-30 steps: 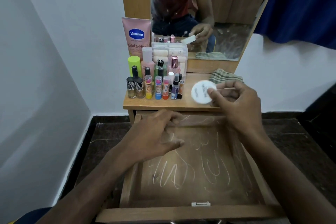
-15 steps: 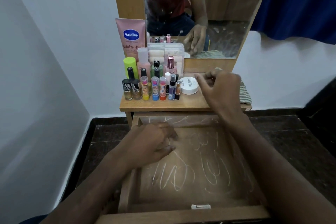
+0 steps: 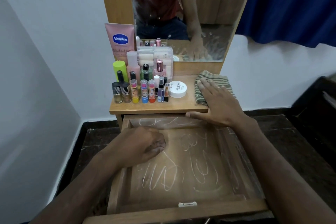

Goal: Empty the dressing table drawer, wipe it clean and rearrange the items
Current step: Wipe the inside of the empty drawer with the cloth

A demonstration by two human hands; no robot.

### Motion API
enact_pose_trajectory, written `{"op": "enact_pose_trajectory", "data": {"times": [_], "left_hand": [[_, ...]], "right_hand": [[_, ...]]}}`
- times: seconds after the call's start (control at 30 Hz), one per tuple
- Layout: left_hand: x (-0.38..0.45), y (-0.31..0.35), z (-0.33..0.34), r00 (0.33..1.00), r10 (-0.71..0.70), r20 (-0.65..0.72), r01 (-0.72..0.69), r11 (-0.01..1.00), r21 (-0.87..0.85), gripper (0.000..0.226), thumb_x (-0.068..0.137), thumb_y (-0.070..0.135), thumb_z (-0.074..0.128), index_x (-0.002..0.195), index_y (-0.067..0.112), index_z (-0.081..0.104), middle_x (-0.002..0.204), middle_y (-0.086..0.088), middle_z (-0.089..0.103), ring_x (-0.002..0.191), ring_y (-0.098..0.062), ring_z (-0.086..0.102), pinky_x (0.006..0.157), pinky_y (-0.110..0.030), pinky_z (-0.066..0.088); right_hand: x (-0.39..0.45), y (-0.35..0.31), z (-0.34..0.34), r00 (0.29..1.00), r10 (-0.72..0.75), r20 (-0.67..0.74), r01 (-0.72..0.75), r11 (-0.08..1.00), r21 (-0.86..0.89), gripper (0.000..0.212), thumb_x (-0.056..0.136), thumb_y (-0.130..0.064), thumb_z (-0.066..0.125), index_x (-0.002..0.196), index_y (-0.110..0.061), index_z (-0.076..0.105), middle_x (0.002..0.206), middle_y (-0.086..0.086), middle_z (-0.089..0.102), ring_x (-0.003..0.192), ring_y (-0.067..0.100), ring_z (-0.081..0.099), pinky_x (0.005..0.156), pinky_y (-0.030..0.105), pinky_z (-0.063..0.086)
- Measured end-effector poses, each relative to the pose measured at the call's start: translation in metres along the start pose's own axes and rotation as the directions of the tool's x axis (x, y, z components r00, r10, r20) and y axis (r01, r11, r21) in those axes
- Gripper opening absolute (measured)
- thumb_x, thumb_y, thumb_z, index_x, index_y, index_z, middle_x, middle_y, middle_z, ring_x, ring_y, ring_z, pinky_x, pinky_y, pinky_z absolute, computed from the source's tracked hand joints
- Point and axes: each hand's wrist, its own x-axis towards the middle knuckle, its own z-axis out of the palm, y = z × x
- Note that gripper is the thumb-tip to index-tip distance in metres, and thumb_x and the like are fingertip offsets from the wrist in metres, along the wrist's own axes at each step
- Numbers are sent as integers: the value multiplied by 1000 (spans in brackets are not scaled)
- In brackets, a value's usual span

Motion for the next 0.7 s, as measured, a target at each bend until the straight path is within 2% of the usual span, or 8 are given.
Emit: {"op": "enact_pose_trajectory", "data": {"times": [0.1,0.27,0.33,0.4,0.47,0.57,0.63,0.7], "left_hand": [[2,1,1,1000,7,7,-7,999,-51,20,102,44,60,120,42,67,118,23,66,104,5,60,86,-19,53],[8,2,8,1000,-10,-16,7,981,-196,18,99,43,66,116,40,71,111,27,68,99,7,63,83,-25,57],[9,1,10,1000,-10,-25,3,964,-265,21,99,43,68,119,40,71,110,28,68,98,5,65,80,-23,57],[9,5,11,997,-16,-81,-11,946,-325,30,96,48,71,126,44,66,110,31,66,101,5,65,78,-18,55],[9,10,9,980,-97,-173,20,916,-400,50,89,66,70,134,50,57,115,31,64,103,3,65,78,-19,57],[5,17,5,956,-223,-192,105,868,-486,80,75,92,56,142,47,52,125,29,63,106,4,66,83,-22,57],[1,20,1,974,-226,-28,164,782,-601,84,71,97,53,139,48,53,126,28,67,111,8,64,92,-22,56],[-3,24,-6,979,-168,112,197,665,-720,67,82,81,66,136,43,60,125,23,72,114,3,68,98,-27,56]], "right_hand": [[-10,10,2,993,-108,-48,108,994,-2,105,88,-73,61,169,-28,10,176,-7,9,162,17,13,129,48,23],[-36,13,-6,976,-185,-118,205,961,184,70,99,-28,62,162,-41,33,169,-21,27,157,5,25,121,38,33],[-54,7,-14,979,-147,-140,182,940,289,57,97,-34,51,152,-46,49,159,-20,47,149,9,43,112,40,44],[-74,-6,-20,973,-56,-222,148,893,426,43,95,-46,41,126,-39,70,125,-11,75,116,21,69,90,43,55],[-89,-24,-27,963,58,-265,120,785,608,33,105,-50,43,99,-34,71,93,-9,76,87,19,71,77,43,55],[-104,-57,-33,987,160,-23,-58,481,875,34,106,-54,47,100,-34,74,96,-10,78,87,8,72,80,29,58],[-107,-70,-24,969,85,233,-248,263,932,32,105,-54,51,113,-32,73,111,-6,77,105,12,73,97,38,59],[-107,-79,-15,925,-2,379,-375,139,916,48,97,-63,61,128,-27,68,125,-1,74,119,22,69,105,51,55]]}}
